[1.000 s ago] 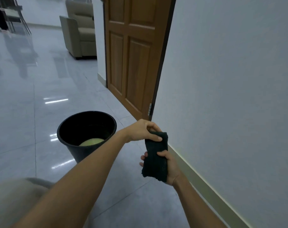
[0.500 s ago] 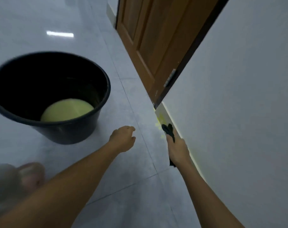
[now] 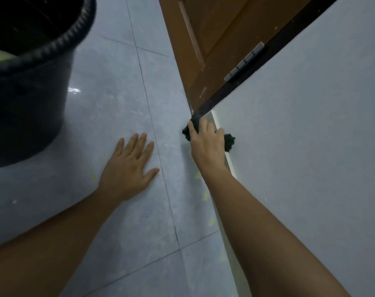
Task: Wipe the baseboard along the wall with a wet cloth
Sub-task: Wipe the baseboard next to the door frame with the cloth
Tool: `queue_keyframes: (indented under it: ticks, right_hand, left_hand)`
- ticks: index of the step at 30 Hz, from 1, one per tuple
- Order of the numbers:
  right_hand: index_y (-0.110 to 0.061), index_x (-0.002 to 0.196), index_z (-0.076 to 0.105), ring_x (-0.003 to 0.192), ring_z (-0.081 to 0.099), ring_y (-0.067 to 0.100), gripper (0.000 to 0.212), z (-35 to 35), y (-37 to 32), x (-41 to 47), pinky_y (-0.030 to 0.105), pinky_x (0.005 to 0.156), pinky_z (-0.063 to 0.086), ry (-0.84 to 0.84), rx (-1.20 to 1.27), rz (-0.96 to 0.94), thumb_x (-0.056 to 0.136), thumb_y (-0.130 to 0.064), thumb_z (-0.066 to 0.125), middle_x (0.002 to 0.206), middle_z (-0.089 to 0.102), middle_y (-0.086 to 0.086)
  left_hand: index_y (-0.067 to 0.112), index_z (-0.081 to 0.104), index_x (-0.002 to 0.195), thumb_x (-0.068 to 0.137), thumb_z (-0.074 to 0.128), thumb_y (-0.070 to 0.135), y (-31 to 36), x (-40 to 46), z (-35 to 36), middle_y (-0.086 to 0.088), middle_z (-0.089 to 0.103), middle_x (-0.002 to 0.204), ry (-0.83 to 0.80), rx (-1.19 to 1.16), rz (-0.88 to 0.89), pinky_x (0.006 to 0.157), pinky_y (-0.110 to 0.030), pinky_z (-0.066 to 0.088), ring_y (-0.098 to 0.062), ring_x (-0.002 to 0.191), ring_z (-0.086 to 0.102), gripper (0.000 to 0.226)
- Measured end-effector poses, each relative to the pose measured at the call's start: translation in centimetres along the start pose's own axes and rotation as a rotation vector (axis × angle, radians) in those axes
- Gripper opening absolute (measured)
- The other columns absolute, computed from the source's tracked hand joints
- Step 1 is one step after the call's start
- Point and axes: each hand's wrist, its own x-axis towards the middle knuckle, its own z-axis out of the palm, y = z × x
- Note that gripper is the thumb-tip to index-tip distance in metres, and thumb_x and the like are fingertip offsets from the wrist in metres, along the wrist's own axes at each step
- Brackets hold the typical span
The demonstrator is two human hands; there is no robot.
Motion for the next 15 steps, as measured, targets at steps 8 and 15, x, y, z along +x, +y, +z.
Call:
queue_keyframes:
  ticks: [8,15]
  right_hand:
    - [-0.016,0.127,0.054,0.083,0.050,0.015,0.039,3.9,-1.5,-4.0,0.030,0.061,0.033,-0.190,-0.222,-0.040,0.095,-0.012,0.033,0.102,0.051,0.000]
    - [-0.022,0.105,0.064,0.079,0.056,0.014,0.033,1.4,0.9,0.2,0.031,0.059,0.026,-0.064,-0.246,-0.052,0.093,-0.012,0.035,0.097,0.058,-0.003]
  left_hand:
    - [0.008,0.048,0.142,0.088,0.031,0.053,-0.1,0.0,0.4,-0.018,0.042,0.151,0.044,0.010,-0.007,0.113,-0.049,0.017,-0.036,0.139,0.040,0.072]
    - [0.009,0.044,0.145,0.089,0.029,0.053,0.1,0.1,0.5,-0.017,0.038,0.153,0.063,0.021,-0.016,0.115,-0.050,0.016,-0.036,0.141,0.035,0.074]
